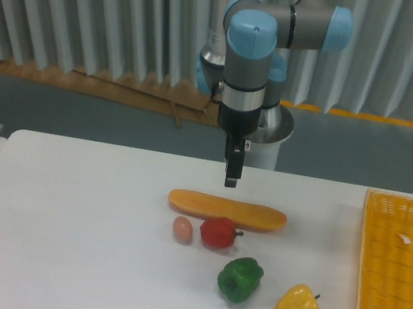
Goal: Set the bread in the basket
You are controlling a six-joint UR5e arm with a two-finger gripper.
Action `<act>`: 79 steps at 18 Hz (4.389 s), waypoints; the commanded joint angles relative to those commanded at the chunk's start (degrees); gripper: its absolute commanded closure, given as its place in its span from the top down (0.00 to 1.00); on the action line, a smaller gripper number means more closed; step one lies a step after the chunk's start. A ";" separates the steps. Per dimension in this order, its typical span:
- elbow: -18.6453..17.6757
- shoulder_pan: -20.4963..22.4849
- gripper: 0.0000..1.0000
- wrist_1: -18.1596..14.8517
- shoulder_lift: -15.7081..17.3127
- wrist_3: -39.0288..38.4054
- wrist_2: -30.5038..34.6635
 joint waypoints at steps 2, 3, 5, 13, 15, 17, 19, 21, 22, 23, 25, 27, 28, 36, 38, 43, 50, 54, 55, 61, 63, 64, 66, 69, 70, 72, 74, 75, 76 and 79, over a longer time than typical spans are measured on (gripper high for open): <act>-0.01 0.17 1.00 0.00 0.01 0.02 -0.26; -0.01 0.18 1.00 0.00 0.01 0.02 -0.26; -0.01 0.18 1.00 0.00 -0.07 0.02 -0.26; -0.01 0.70 1.00 -0.09 0.28 0.11 -0.26; -0.01 0.53 1.00 -0.09 0.54 0.10 -0.26; -0.01 0.70 1.00 -0.09 0.72 0.10 -0.26; -0.01 0.70 1.00 -0.09 0.72 0.02 -0.17; -0.01 0.79 1.00 -0.09 0.63 0.02 -0.09; -0.01 0.88 1.00 0.08 0.63 0.02 0.09; -0.01 1.40 1.00 0.08 0.71 0.02 0.26; -0.01 1.85 1.00 0.00 0.63 0.02 0.09; -0.18 1.85 1.00 -0.09 0.63 0.02 0.00; -0.10 1.85 1.00 -0.09 0.71 0.02 0.17; 0.26 1.85 1.00 -0.09 0.98 0.02 0.35; 0.26 1.85 1.00 -0.09 0.98 0.02 0.35; 0.34 1.85 1.00 0.17 1.07 0.10 2.37; 0.17 1.85 1.00 0.17 1.07 0.11 2.64; 0.17 1.93 1.00 0.09 1.07 0.11 2.64; 0.17 2.02 1.00 0.08 1.07 0.11 2.64; 0.17 2.11 1.00 0.08 0.98 0.11 2.64; 0.26 2.11 1.00 0.08 0.98 0.02 2.72; 0.26 2.11 1.00 0.08 0.98 0.02 2.73; 0.26 2.11 1.00 0.08 1.07 0.11 2.90; 0.34 2.02 1.00 0.08 1.07 0.10 2.90; 0.34 2.02 1.00 0.00 1.07 0.02 2.99; 0.26 2.02 1.00 -0.09 1.07 0.10 2.90; 0.26 2.02 1.00 -0.09 1.07 0.11 2.99; 0.26 2.02 1.00 -0.09 1.07 0.11 2.99; 0.26 1.93 1.00 -0.18 1.07 0.11 2.99; 0.17 2.02 1.00 -0.18 0.98 0.11 2.99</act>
